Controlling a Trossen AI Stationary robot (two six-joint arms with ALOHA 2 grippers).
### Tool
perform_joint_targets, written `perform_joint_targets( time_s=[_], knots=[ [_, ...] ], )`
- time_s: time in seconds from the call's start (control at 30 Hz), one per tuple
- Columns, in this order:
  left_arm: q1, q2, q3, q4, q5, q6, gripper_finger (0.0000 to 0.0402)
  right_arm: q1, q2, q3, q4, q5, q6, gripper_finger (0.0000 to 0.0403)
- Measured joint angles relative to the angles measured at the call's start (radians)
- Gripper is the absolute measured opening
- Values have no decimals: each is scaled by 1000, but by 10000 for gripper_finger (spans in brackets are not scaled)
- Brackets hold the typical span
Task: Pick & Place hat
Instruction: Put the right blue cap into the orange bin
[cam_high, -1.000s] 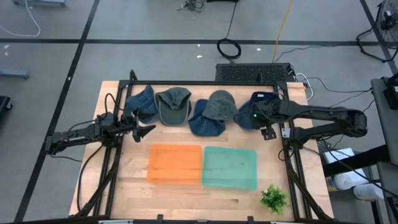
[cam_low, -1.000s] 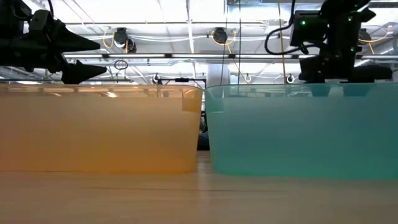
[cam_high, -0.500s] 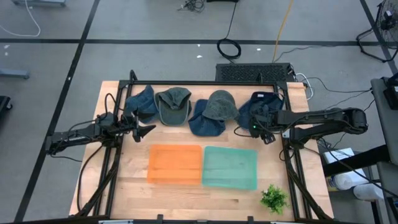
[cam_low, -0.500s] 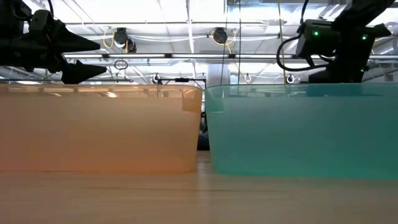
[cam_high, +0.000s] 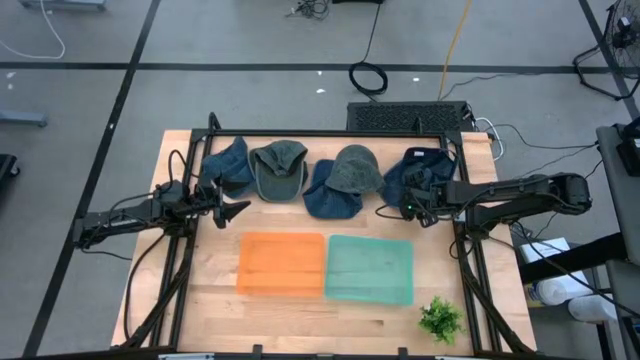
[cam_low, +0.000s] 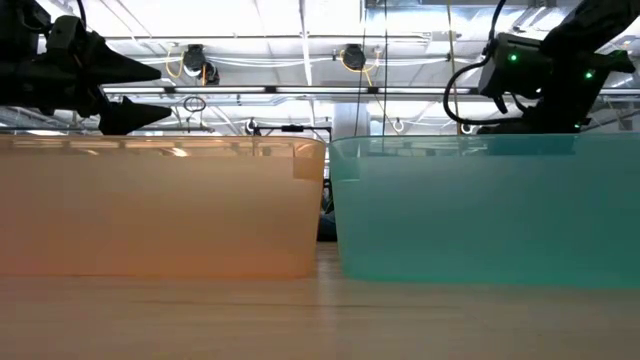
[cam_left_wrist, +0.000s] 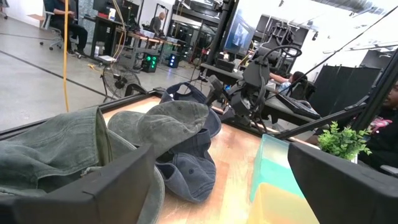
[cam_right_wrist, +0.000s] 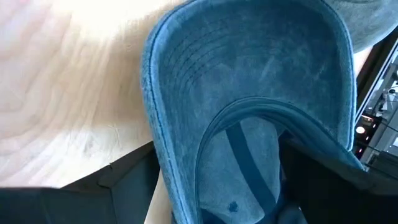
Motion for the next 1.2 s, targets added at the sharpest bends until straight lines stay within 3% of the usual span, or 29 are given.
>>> perform_joint_targets(
  time_s=[0.17,0.33,0.6,0.83,1.2],
  knots=[
    [0,0,0,0,0,0,368,0,0,0,10,-1,0,307],
    [0,0,0,0,0,0,373,0,0,0,11,-2,-6,261],
    [0,0,0,0,0,0,380,0,0,0,11,-80,-1,147],
    [0,0,0,0,0,0,370,0,0,0,10,-82,4,17],
    [0,0,0,0,0,0,378,0,0,0,-73,-80,0,3]
  ],
)
